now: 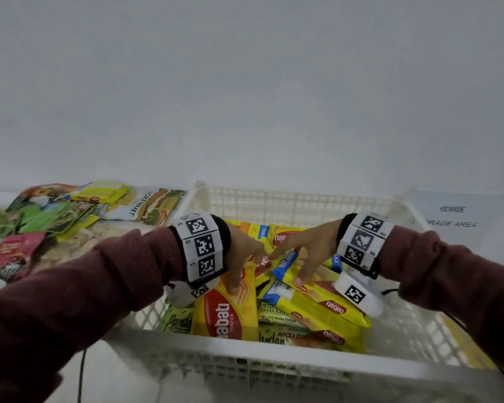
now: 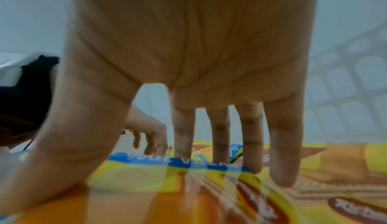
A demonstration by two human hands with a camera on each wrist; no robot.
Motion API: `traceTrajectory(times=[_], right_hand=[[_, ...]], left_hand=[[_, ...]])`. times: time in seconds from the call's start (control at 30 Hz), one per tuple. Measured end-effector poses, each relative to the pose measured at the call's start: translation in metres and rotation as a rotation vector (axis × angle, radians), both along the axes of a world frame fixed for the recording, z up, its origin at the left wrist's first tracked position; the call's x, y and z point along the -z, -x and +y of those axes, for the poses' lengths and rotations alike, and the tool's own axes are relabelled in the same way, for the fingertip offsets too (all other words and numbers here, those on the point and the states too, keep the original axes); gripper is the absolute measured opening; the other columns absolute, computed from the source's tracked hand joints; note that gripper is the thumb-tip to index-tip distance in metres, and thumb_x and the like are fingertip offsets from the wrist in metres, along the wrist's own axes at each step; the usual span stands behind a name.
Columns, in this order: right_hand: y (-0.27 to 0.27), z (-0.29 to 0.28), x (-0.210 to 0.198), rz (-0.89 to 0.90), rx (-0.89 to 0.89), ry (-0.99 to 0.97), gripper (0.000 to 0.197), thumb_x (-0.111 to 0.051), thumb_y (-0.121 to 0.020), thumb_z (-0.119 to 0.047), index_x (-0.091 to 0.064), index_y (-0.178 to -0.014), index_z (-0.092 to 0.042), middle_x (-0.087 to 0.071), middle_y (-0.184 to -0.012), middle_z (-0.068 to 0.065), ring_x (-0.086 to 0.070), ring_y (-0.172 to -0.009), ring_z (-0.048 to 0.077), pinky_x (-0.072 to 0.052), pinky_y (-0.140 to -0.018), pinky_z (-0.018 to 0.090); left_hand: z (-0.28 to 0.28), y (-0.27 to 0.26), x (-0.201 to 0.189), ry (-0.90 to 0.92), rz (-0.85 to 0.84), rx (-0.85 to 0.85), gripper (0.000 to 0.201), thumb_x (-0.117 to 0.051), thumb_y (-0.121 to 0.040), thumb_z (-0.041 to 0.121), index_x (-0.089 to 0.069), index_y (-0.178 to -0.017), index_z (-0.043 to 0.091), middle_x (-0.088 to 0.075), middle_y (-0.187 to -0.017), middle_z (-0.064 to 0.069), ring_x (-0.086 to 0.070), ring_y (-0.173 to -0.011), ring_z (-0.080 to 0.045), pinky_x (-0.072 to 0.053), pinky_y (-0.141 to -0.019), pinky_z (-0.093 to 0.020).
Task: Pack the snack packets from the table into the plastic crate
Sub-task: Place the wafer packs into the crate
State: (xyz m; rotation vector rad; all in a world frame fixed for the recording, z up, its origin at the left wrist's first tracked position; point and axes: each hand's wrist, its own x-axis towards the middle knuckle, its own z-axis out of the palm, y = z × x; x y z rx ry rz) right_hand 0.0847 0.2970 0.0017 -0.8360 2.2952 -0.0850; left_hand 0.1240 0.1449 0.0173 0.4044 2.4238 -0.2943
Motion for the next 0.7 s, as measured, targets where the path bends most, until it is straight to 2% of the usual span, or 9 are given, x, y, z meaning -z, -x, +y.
traceTrajectory(times=[0.07,0.13,0.2,0.27,0.33,0.43,0.5,0.57,0.7], right_hand=[[0.002,0.002,-0.001,0.008,-0.002,-0.009,0.067,-0.068,-0.083,-0.029,-0.036,-0.141,-0.028,-0.026,-0.149,-0.004,-0.026,-0.136,0.015,-0.026,-0.097,0.022],[0.005,0.001,0.001,0.03,-0.009,-0.041,0.064,-0.071,-0.079,-0.031,-0.041,-0.136,-0.029,-0.028,-0.143,-0.004,-0.031,-0.132,0.017,-0.03,-0.098,0.026],[0.006,0.0,0.005,0.06,-0.002,-0.05,0.063,-0.075,-0.075,-0.033,-0.045,-0.13,-0.027,-0.031,-0.137,-0.004,-0.033,-0.129,0.018,-0.033,-0.102,0.031],[0.005,0.0,0.004,0.099,-0.007,-0.024,0.063,-0.077,-0.073,-0.034,-0.047,-0.128,-0.025,-0.034,-0.126,-0.007,-0.033,-0.128,0.017,-0.033,-0.104,0.033],[0.002,0.001,-0.001,0.141,-0.022,-0.005,0.062,-0.077,-0.073,-0.032,-0.048,-0.126,-0.02,-0.038,-0.111,-0.009,-0.039,-0.115,0.016,-0.035,-0.099,0.029],[0.002,0.001,-0.009,0.202,-0.089,-0.039,0.057,-0.081,-0.064,-0.042,-0.054,-0.111,-0.022,-0.044,-0.095,-0.004,-0.041,-0.09,0.016,-0.042,-0.083,0.028],[0.002,0.004,-0.014,0.28,-0.142,-0.049,0.051,-0.074,-0.045,-0.063,-0.047,-0.081,-0.04,-0.046,-0.075,-0.013,-0.042,-0.075,0.013,-0.038,-0.068,0.021],[0.002,0.01,-0.024,0.338,-0.135,0.003,0.048,-0.078,-0.052,-0.058,-0.039,-0.072,-0.039,-0.044,-0.06,-0.018,-0.039,-0.061,0.002,-0.03,-0.057,0.011],[0.002,0.027,-0.059,0.466,-0.052,0.166,0.03,-0.072,-0.076,-0.04,-0.043,-0.085,-0.04,-0.044,-0.069,-0.021,-0.042,-0.062,-0.005,-0.032,-0.058,0.011]], left_hand=[[-0.002,0.0,0.002,0.047,0.01,-0.043,0.07,-0.068,-0.083,0.031,-0.03,-0.139,0.012,-0.043,-0.136,-0.009,-0.044,-0.123,-0.024,-0.039,-0.093,-0.031],[-0.006,0.005,0.009,0.064,-0.008,-0.069,0.047,-0.066,-0.083,0.039,-0.04,-0.112,0.013,-0.048,-0.087,-0.006,-0.049,-0.075,-0.016,-0.041,-0.065,-0.024],[-0.011,0.007,0.014,0.065,0.004,-0.085,0.047,-0.066,-0.082,0.041,-0.031,-0.099,0.013,-0.025,-0.068,0.002,-0.024,-0.056,-0.009,-0.028,-0.047,-0.017],[-0.014,0.009,0.015,0.059,-0.021,-0.077,0.045,-0.066,-0.082,0.041,-0.033,-0.098,0.015,-0.027,-0.069,0.001,-0.025,-0.058,-0.01,-0.03,-0.039,-0.01],[-0.014,0.009,0.013,0.053,-0.027,-0.054,0.037,-0.067,-0.081,0.041,-0.046,-0.099,0.016,-0.04,-0.08,-0.003,-0.038,-0.069,-0.014,-0.033,-0.046,-0.008],[-0.019,0.01,0.005,-0.019,-0.021,-0.04,0.033,-0.067,-0.084,0.034,-0.052,-0.076,0.005,-0.046,-0.071,-0.007,-0.042,-0.062,-0.017,-0.034,-0.048,-0.011],[-0.026,0.011,-0.003,-0.134,-0.018,-0.065,0.034,-0.065,-0.085,0.028,-0.056,-0.109,0.005,-0.058,-0.106,-0.012,-0.056,-0.096,-0.025,-0.042,-0.077,-0.02],[-0.035,0.011,-0.016,-0.275,-0.043,-0.116,0.052,-0.062,-0.088,0.02,-0.042,-0.135,0.011,-0.047,-0.137,-0.007,-0.046,-0.124,-0.024,-0.041,-0.09,-0.024],[-0.053,0.016,-0.039,-0.485,-0.037,-0.222,0.043,-0.059,-0.09,0.017,-0.043,-0.129,0.02,-0.057,-0.125,-0.005,-0.055,-0.1,-0.017,-0.05,-0.066,-0.023]])
